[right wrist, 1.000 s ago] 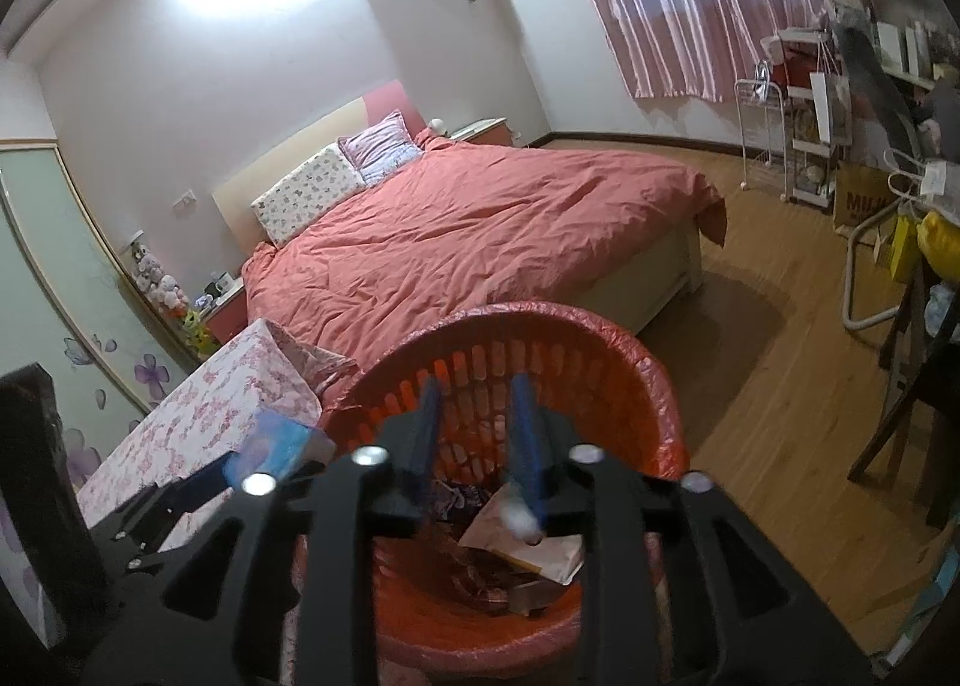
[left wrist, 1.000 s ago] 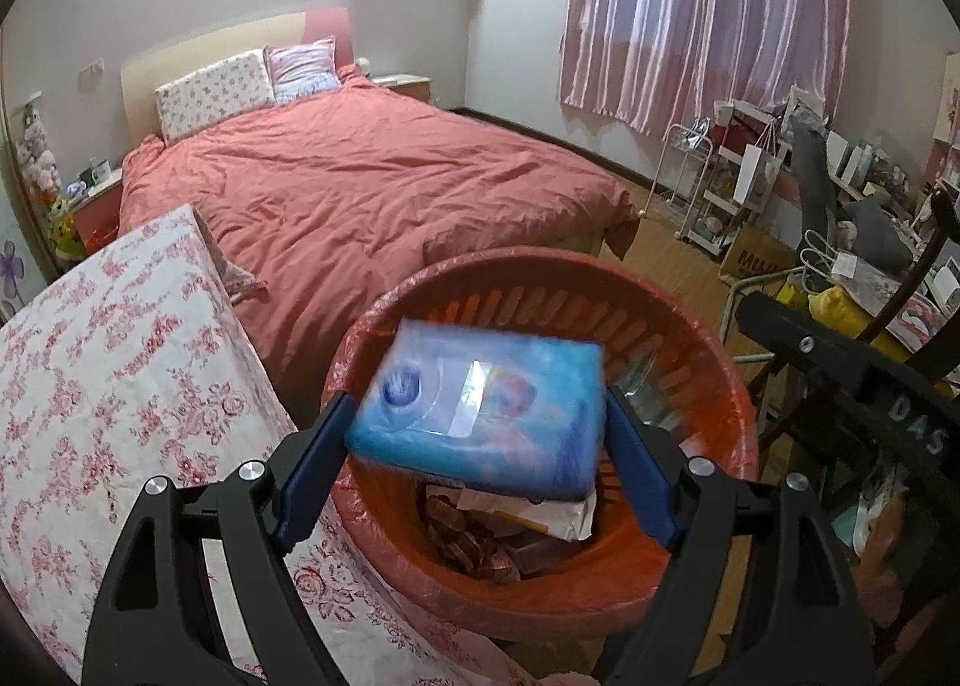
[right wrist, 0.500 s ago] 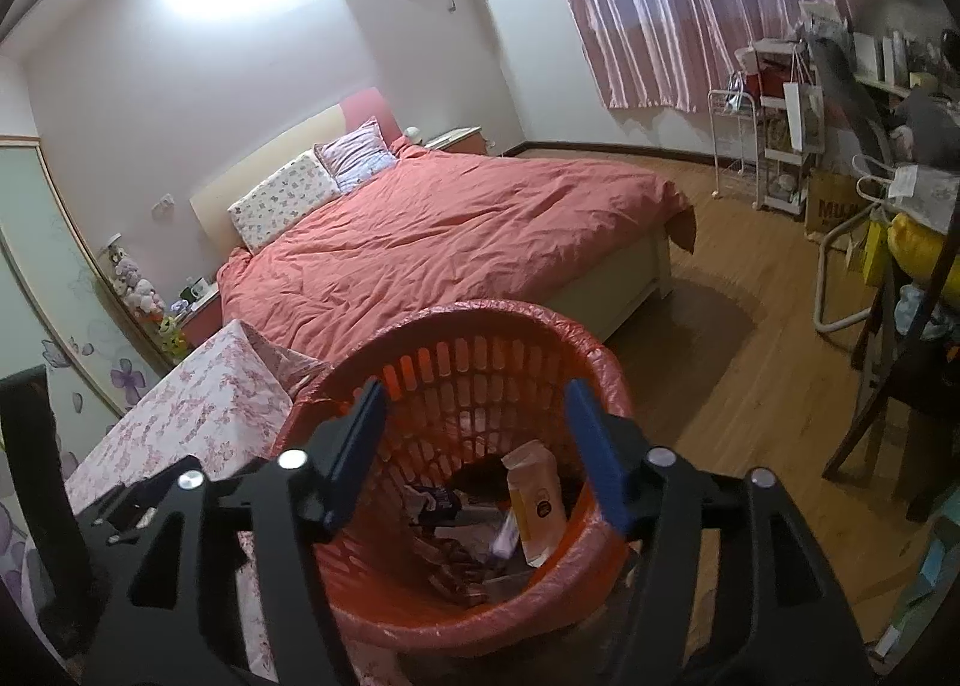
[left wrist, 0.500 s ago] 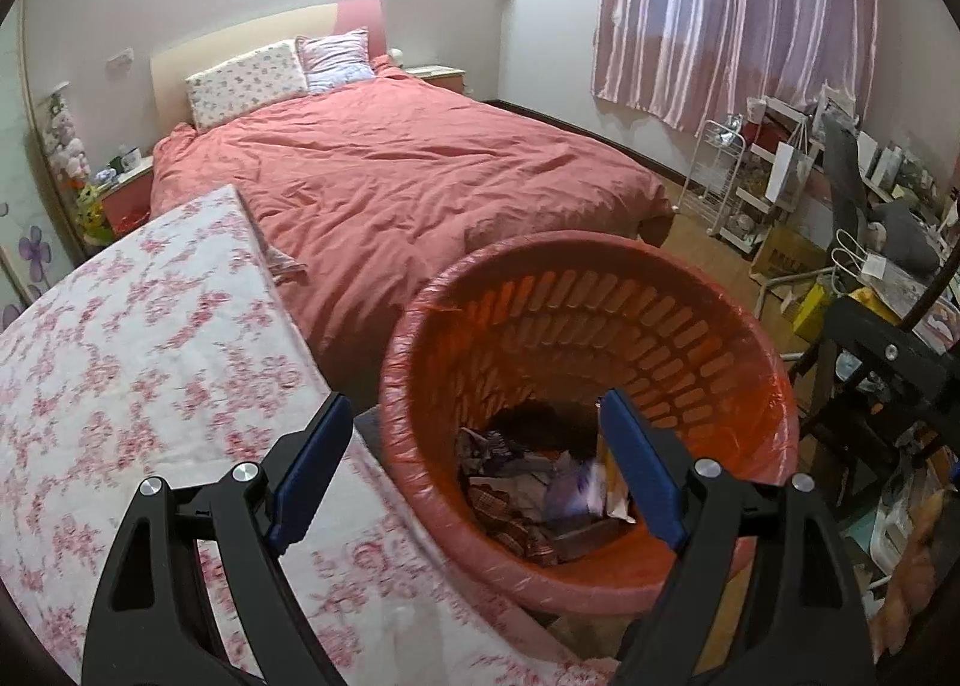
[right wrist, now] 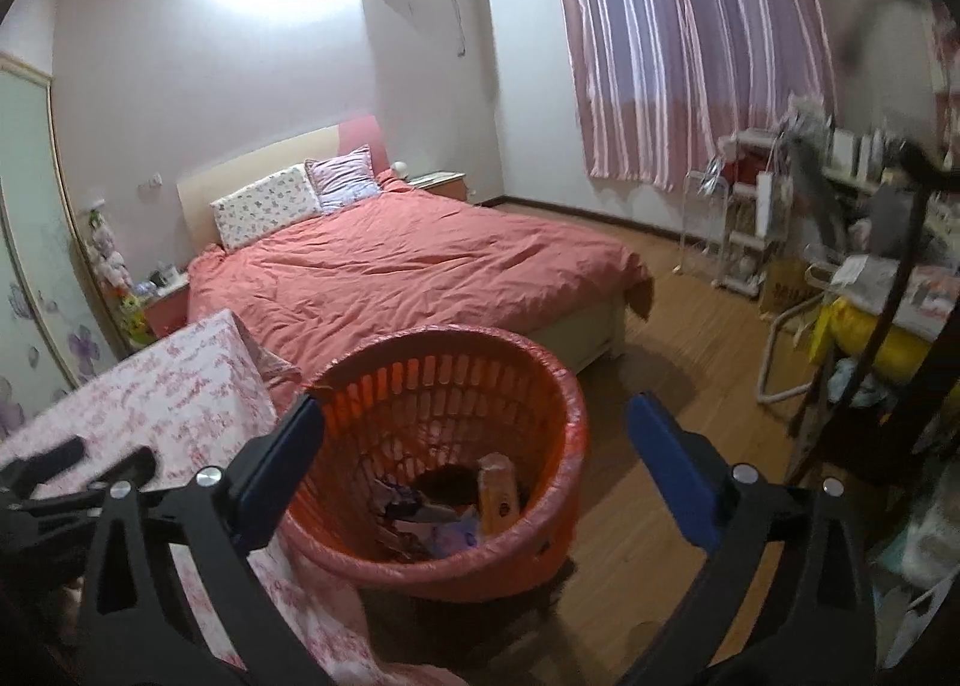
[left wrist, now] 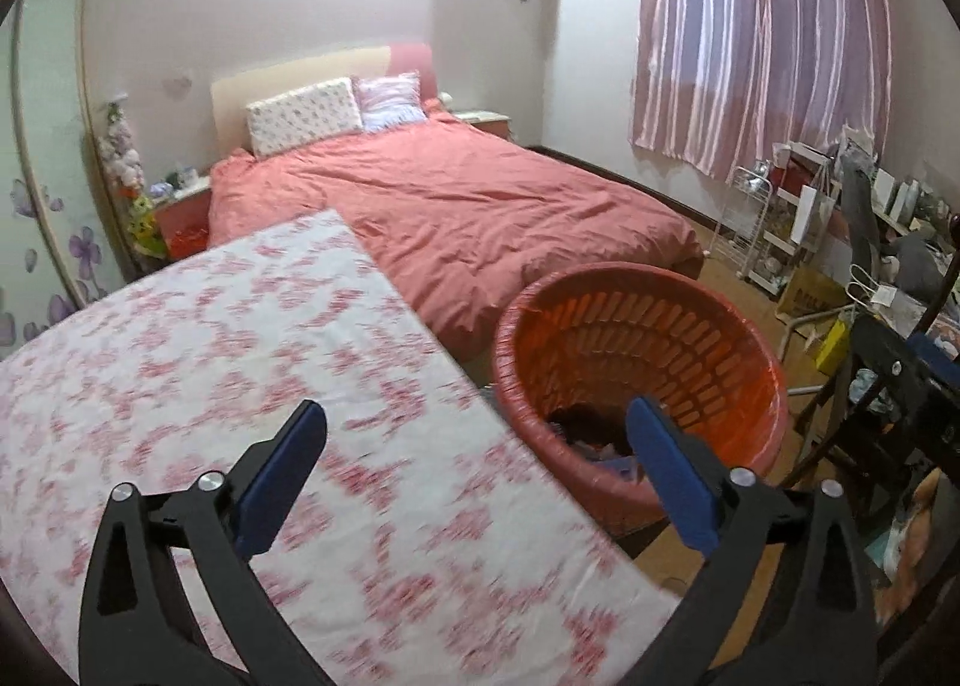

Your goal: Collect trash

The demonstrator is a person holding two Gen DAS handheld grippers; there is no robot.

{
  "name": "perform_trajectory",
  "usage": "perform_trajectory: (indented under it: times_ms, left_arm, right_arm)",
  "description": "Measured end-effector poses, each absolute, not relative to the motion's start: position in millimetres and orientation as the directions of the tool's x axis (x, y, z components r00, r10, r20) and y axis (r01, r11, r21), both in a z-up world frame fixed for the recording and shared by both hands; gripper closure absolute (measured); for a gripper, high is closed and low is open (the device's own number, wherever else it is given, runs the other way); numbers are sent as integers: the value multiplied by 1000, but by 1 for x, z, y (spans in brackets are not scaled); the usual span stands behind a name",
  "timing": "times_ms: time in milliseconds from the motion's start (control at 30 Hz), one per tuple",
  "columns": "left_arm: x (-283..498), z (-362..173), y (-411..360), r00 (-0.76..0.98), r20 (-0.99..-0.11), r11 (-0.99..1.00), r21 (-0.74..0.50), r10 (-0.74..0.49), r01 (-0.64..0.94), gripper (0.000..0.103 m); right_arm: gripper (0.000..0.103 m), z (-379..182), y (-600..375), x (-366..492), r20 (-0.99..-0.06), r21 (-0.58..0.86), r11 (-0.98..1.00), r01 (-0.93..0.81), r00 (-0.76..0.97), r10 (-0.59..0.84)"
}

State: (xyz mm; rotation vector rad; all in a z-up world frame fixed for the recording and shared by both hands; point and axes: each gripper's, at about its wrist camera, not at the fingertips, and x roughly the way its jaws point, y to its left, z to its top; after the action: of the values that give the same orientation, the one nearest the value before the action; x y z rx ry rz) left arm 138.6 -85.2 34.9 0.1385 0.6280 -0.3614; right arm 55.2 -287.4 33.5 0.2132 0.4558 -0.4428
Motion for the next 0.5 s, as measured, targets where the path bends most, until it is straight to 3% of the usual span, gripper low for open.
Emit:
perform_trajectory:
  times_ms: [200, 400, 500]
  left_arm:
    - [110, 42, -54, 817, -541, 955, 78, -201, 286, 2]
    - [84, 40, -31, 851, -511, 975, 97, -124, 200, 2]
    - [68, 39, -24, 867, -487, 981, 92, -104, 169, 2]
  right_arm:
    - [4, 40, -258, 24, -399, -28, 847, 531, 771, -497]
    - [4, 44, -233, -11, -317, -53, 815, 577, 764, -562]
    - [4, 45, -225, -25, -335, -28, 830, 557, 777, -533]
